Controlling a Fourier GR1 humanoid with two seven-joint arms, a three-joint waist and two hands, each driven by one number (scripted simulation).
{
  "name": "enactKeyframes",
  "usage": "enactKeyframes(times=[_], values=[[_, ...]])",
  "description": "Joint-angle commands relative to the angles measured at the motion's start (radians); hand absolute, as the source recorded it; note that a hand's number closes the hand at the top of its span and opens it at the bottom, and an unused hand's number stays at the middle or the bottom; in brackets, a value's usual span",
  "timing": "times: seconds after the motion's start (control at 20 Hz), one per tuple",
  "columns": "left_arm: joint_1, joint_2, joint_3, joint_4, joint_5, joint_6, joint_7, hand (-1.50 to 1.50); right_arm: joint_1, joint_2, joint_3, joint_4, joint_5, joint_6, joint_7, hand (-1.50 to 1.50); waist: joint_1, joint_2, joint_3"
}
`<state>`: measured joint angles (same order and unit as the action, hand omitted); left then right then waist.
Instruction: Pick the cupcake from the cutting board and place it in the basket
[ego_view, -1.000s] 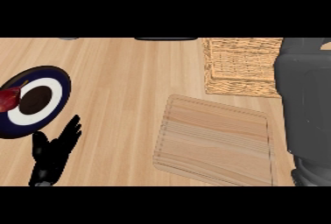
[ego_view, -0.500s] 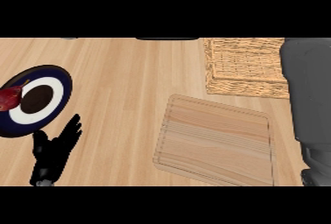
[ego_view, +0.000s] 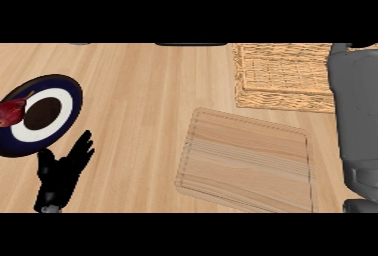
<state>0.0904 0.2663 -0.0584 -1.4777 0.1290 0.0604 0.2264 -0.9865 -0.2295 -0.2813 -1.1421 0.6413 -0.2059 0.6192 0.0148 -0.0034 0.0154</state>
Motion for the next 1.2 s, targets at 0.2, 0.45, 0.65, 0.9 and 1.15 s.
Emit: enactKeyframes(times=[0.2, 0.45, 0.65, 0.9, 1.15], values=[[0.077, -0.009, -0.004, 0.061, 0.009, -0.027, 0.011, 0.00, 0.095, -0.082, 0.010, 0.137, 0.093, -0.054, -0.064, 1.50, -0.005, 0.010, -0.017], [0.028, -0.017, -0.005, 0.045, -0.010, -0.002, 0.055, 0.00, 0.110, -0.157, 0.017, 0.221, 0.083, 0.012, -0.170, 1.50, -0.005, 0.010, -0.015], [0.047, -0.031, -0.017, 0.041, -0.030, 0.011, 0.060, 0.00, 0.129, -0.154, 0.041, 0.188, 0.099, -0.024, -0.220, -1.50, -0.008, 0.006, -0.015], [0.054, -0.041, -0.025, 0.038, -0.047, 0.011, 0.052, 0.00, 0.092, -0.209, -0.032, 0.238, 0.039, -0.038, -0.283, -1.50, -0.004, 0.007, -0.015], [0.048, -0.019, 0.025, 0.084, -0.012, -0.028, 0.016, 0.00, 0.120, -0.199, -0.081, 0.132, -0.020, -0.059, -0.231, -1.50, -0.019, 0.003, -0.015]])
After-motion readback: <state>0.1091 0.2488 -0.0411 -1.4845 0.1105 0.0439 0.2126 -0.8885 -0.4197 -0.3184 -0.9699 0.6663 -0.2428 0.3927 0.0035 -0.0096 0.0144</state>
